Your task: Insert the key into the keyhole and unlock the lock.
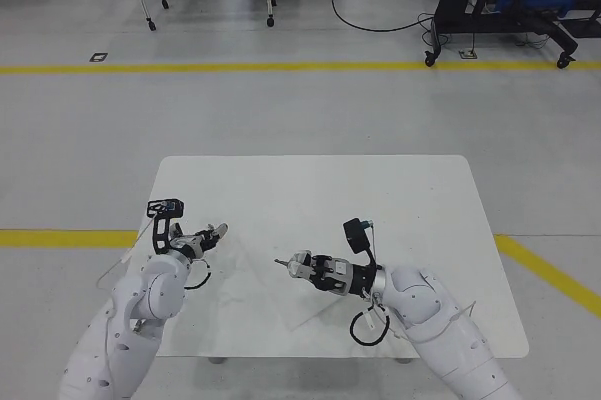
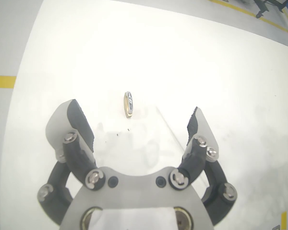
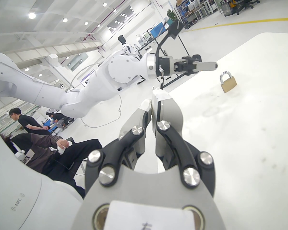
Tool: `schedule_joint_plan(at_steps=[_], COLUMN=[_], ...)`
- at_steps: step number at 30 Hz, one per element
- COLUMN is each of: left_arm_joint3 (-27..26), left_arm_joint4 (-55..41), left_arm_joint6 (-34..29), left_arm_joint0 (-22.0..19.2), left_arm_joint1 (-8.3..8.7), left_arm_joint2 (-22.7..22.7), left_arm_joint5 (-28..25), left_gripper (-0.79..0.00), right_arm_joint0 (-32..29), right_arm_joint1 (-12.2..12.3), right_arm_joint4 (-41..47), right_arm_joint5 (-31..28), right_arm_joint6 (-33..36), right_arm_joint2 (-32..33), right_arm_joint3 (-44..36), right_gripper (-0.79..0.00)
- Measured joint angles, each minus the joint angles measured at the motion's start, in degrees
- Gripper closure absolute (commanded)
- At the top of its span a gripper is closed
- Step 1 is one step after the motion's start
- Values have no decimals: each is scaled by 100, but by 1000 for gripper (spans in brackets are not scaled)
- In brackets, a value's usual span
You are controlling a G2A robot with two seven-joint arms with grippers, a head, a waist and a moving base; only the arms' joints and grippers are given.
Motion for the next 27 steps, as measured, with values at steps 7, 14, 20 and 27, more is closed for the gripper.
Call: schedule_joint_plan(at_steps=[7,14,20,27], left_arm_joint3=[936,958,847,886], left_arm_joint4=[333,366,512,750], left_arm_joint6=[86,69,7,-187], left_arm_joint0=[-644,-651,-565,-528], left_arm_joint1=[-196,-257,-274,-285], left_arm_joint2=[660,734,707,672], left_arm_joint5=[420,459,523,582], left_gripper=[-332,-120,0,0], right_arm_joint0=[0,0,0,0], right_arm_joint1=[0,0,0,0], right_arm_joint4=[0,0,0,0], right_arm_joint5=[0,0,0,0], right_arm_joint6=[0,0,0,0], right_arm_joint2=[0,0,0,0], right_arm_joint3=[0,0,0,0], right_gripper=[0,0,0,0])
